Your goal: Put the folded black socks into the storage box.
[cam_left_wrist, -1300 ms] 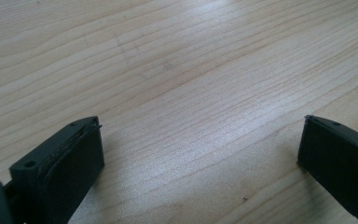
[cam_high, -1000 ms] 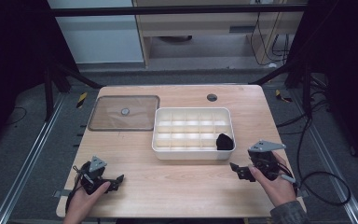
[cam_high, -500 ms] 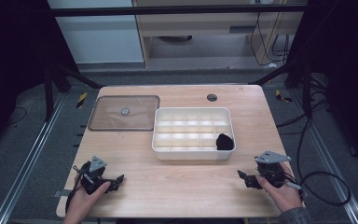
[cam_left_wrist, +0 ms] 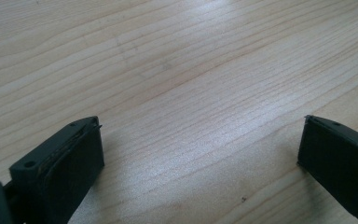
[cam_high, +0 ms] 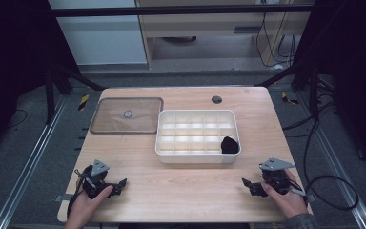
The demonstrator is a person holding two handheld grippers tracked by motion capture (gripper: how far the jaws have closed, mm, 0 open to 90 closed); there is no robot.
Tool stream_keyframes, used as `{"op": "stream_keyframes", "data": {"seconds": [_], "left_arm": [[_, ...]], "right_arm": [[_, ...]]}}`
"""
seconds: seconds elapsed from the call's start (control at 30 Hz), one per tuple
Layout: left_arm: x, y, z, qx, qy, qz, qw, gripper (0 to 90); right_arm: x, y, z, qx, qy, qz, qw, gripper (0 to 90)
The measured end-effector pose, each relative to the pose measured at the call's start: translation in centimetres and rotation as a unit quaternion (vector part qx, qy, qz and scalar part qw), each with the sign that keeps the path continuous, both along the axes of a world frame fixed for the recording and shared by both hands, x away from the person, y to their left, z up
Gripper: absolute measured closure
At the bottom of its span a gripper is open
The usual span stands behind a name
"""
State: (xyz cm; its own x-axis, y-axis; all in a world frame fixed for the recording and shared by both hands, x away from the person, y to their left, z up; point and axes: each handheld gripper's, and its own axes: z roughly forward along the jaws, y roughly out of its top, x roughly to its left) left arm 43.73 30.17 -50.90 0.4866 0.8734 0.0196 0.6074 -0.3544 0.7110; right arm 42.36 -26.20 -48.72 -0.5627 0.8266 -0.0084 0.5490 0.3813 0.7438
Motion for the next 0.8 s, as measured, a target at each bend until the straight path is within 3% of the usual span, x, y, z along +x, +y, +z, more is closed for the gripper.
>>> {"op": "stream_keyframes", "data": {"seconds": [0.43, 0.57, 0.63, 0.8], "left_arm": [[0.0, 0.0, 0.0, 0.001, 0.001, -0.001, 1.0, 0.0], [0.0, 0.0, 0.0, 0.002, 0.001, -0.001, 1.0, 0.0], [0.0, 0.0, 0.0, 0.002, 0.001, -0.001, 1.0, 0.0], [0.0, 0.0, 0.0, 0.0, 0.0, 0.0, 1.0, 0.0]], "right_arm": [[0.9, -0.2, -0.6, 0.007, 0.004, -0.013, 0.9999, 9.2], [1.5, -0.2, -0.8, 0.006, 0.006, -0.028, 0.9996, 8.7], [1.8, -0.2, -0.9, -0.003, -0.008, -0.037, 0.9993, 8.7], [2.1, -0.1, -1.5, 0.004, 0.002, -0.047, 0.9989, 8.1]]}}
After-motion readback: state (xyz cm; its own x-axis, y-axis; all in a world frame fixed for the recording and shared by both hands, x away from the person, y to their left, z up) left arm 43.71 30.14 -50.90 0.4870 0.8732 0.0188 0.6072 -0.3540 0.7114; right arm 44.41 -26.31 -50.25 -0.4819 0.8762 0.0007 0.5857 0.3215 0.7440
